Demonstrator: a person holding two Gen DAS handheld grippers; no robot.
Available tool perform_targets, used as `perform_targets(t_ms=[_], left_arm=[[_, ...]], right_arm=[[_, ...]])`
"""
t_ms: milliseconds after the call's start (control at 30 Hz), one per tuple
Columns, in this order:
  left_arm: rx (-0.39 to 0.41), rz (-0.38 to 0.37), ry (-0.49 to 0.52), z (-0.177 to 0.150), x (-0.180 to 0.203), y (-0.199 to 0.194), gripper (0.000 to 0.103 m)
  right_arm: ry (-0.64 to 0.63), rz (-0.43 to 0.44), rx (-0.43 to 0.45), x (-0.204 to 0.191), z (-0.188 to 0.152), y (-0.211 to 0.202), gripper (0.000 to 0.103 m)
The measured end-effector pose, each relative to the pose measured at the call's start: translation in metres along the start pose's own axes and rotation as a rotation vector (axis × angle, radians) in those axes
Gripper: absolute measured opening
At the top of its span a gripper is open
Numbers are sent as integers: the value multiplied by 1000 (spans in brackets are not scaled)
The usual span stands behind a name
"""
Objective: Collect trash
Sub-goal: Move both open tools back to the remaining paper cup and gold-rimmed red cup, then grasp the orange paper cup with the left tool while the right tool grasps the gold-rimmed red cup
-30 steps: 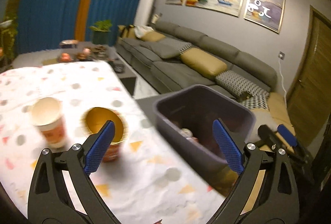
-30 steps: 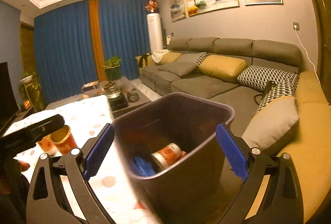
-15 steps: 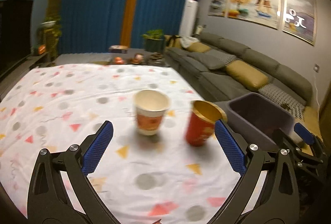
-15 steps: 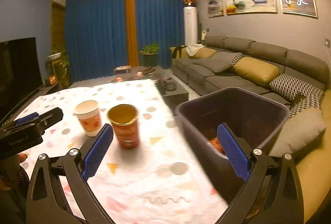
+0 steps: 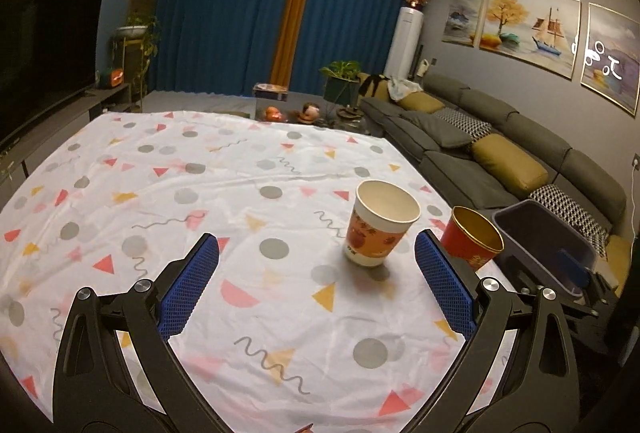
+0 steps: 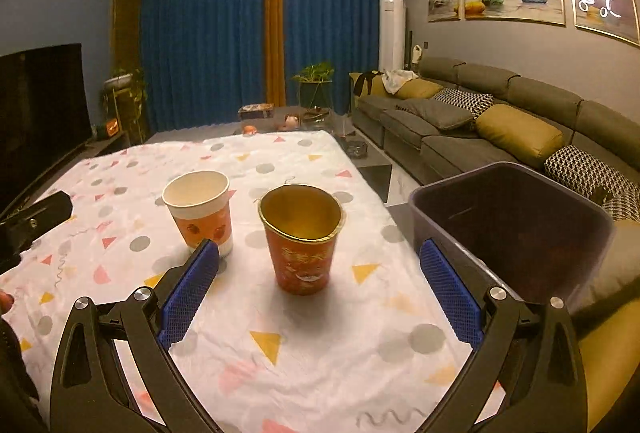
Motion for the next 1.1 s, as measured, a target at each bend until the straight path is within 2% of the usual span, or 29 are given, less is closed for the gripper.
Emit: perform_targets(t_ms=[267, 467, 533, 733, 833, 1100], left_arm=[[0, -17, 32, -1, 6, 17, 97], [-27, -37, 53, -3, 14, 40, 97], [-38, -39, 58, -3, 17, 48, 97], [-67, -41, 74, -4, 27, 72, 97], [-82, -47, 87, -5, 33, 81, 97], [-128, -43, 115, -5, 56, 116, 97]], right_arm=[[10, -4, -48, -6, 6, 44, 97], [19, 21, -77, -4, 8, 63, 90], [24, 37, -87, -5, 8, 69, 85], [17, 71, -127, -4, 3, 81, 60], [17, 78, -118, -2, 3, 81, 56], [59, 42, -54, 20, 10, 61, 56]])
Point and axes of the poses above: each gripper's, at about its wrist camera, not at the fingertips, and y roughly the way its jaws point, x to its right, z to its top, the point moved 1 cm from there along y, roughly the way its jaws point, and after that the axes turned 4 degrees about -y, right-handed, at the moved point
